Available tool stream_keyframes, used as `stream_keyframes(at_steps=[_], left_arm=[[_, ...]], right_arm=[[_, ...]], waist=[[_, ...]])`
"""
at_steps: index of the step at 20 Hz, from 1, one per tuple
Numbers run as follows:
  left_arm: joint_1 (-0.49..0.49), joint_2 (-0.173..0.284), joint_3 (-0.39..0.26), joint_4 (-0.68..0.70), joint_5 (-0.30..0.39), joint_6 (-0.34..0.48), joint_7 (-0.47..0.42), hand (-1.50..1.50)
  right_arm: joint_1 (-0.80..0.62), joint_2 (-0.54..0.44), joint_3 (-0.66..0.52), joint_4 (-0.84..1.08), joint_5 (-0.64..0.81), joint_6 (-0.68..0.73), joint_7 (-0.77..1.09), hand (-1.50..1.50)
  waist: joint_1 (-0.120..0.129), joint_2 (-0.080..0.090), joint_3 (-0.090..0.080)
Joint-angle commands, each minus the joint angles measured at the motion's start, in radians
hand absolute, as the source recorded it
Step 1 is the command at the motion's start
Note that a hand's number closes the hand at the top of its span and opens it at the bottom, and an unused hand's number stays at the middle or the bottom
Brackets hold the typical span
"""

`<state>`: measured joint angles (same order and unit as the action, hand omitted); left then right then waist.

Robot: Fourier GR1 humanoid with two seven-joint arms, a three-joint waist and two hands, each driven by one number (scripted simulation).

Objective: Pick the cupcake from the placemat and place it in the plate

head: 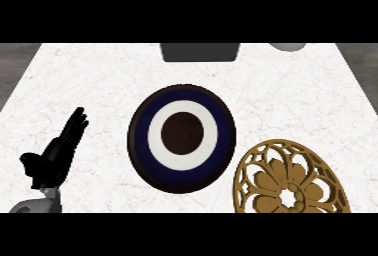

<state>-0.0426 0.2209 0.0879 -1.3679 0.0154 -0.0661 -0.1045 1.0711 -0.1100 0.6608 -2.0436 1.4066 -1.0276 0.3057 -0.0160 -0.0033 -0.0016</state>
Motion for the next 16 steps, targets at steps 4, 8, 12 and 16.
stream_keyframes(at_steps=[4, 8, 12, 16], left_arm=[[0.050, 0.006, 0.002, -0.010, 0.006, -0.034, -0.039, 0.00], [0.014, -0.004, 0.002, 0.027, -0.014, -0.015, -0.042, 0.00], [0.033, -0.021, -0.002, 0.041, -0.017, -0.017, -0.080, 0.00], [-0.016, -0.021, -0.014, 0.002, -0.030, 0.002, -0.013, 0.00]], right_arm=[[0.066, 0.089, 0.120, -0.151, 0.162, -0.008, -0.033, 1.50], [0.039, 0.108, 0.211, -0.200, 0.256, 0.104, 0.019, 1.50], [-0.042, 0.109, 0.280, -0.232, 0.386, 0.209, 0.167, 1.50], [-0.286, 0.108, 0.269, -0.186, 0.368, 0.379, 0.288, 1.50]], waist=[[0.012, 0.003, 0.000], [0.011, 0.005, 0.000], [0.014, 0.007, 0.000], [0.029, 0.014, 0.000]])
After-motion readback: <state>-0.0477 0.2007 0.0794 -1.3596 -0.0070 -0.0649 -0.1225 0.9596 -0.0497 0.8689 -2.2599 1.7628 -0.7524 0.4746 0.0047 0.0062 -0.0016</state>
